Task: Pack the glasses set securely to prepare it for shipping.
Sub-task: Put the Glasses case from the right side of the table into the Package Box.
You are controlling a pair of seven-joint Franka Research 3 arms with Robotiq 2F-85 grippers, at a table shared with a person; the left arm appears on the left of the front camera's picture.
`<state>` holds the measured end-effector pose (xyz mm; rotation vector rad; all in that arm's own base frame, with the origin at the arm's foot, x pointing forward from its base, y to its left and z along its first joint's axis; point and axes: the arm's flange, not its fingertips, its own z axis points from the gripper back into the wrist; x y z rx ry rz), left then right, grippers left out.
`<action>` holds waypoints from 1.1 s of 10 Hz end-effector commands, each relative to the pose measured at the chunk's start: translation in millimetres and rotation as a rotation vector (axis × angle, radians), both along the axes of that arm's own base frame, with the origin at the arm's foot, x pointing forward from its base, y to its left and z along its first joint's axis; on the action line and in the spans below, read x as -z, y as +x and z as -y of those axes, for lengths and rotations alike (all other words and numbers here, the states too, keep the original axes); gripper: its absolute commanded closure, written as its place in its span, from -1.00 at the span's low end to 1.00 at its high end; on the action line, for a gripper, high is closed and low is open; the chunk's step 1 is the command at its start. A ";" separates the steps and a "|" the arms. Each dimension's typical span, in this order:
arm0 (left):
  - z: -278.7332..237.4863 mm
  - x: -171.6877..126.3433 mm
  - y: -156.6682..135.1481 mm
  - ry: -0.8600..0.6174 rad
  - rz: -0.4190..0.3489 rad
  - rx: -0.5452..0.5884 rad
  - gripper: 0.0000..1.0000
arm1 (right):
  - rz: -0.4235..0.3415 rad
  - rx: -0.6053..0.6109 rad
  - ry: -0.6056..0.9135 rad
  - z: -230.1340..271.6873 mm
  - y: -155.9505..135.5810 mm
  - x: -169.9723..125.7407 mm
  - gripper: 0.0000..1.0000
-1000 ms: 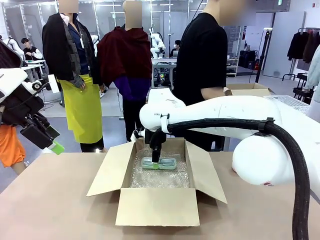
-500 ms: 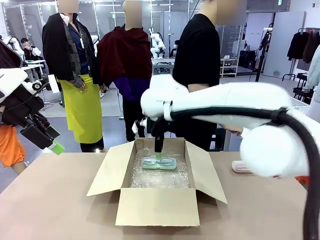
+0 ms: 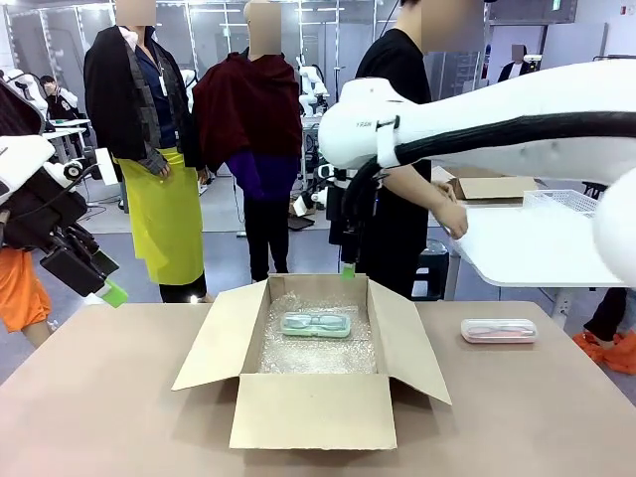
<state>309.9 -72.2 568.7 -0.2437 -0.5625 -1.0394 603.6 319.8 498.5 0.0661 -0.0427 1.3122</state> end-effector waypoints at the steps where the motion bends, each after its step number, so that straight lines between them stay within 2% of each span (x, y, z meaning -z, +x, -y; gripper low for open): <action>1: -2.9 0.3 -0.8 -0.004 -0.002 0.023 -1.00 | 0.052 0.184 0.076 51.6 -52.2 9.5 -0.86; 4: -2.9 0.3 -0.8 -0.004 -0.002 0.023 -1.00 | 0.106 0.563 0.204 167.0 -96.2 -6.3 -0.86; 6: -2.9 0.3 -0.8 -0.004 -0.002 0.023 -1.00 | 0.097 0.748 0.248 221.7 -112.9 1.7 -0.86; 8: -2.9 0.3 -0.8 -0.004 -0.002 0.023 -1.00 | 0.114 0.989 0.218 269.7 -120.2 17.1 -0.86; 10: -2.9 0.3 -0.8 -0.004 -0.002 0.023 -1.00 | 0.103 1.196 0.126 303.2 -117.4 36.2 -0.86; 11: -2.9 0.3 -0.8 -0.004 -0.002 0.023 -1.00 | 0.095 1.223 0.108 308.7 -113.4 43.1 -0.86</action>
